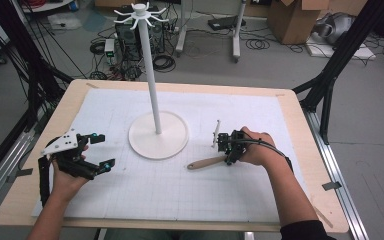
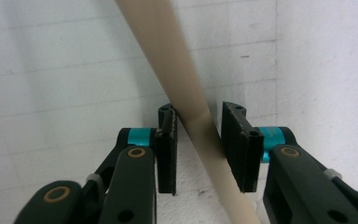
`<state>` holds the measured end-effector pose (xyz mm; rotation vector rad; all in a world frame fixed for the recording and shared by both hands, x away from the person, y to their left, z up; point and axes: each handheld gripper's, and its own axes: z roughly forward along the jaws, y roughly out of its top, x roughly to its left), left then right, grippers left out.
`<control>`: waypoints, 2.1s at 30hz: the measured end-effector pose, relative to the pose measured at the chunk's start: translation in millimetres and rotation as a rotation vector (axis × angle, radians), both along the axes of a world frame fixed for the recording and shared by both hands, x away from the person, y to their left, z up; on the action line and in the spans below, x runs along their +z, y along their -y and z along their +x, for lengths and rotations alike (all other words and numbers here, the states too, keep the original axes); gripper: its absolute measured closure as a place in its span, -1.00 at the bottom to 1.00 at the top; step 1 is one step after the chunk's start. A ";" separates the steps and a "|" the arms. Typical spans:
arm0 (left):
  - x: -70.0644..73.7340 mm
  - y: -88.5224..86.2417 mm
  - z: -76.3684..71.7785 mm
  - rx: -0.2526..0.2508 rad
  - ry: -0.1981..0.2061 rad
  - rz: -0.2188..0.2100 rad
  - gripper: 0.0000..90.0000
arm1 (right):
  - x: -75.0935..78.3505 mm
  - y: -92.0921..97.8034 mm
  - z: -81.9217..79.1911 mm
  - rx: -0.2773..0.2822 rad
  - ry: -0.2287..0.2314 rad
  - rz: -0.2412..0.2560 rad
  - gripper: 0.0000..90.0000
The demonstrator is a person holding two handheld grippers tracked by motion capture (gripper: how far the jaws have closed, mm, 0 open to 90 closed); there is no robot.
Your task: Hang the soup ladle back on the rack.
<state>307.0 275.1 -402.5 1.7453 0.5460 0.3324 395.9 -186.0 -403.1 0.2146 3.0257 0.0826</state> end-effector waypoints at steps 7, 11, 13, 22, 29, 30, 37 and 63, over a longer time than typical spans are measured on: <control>0.4 -0.3 -0.4 -0.001 0.001 -0.003 -0.95 | 0.8 1.4 0.4 -0.031 -0.028 -0.004 0.73; 0.2 -0.5 -0.2 0.001 0.000 -0.007 -0.95 | 0.0 9.9 4.0 -0.091 -0.075 0.061 0.73; 0.3 -0.7 0.0 0.000 0.000 -0.006 -0.95 | -0.2 11.3 3.8 -0.094 -0.069 0.073 0.73; 0.5 -1.0 -0.3 0.003 0.002 -0.005 -0.95 | 6.1 15.4 1.5 -0.105 -0.072 0.092 0.73; 1.0 -1.9 -0.4 0.003 0.005 -0.009 -0.95 | 39.0 36.9 -5.0 -0.131 -0.043 0.290 0.73; 1.0 -1.8 -0.4 0.003 0.004 -0.008 -0.95 | 44.5 40.1 -6.6 -0.141 -0.042 0.318 0.73; 1.2 -1.6 -0.4 0.005 0.005 -0.007 -0.95 | 71.5 57.8 -11.3 -0.157 0.007 0.437 0.73; 1.5 -2.3 -0.8 0.011 0.005 -0.016 -0.95 | 154.7 36.4 -13.6 -0.135 0.082 0.840 0.72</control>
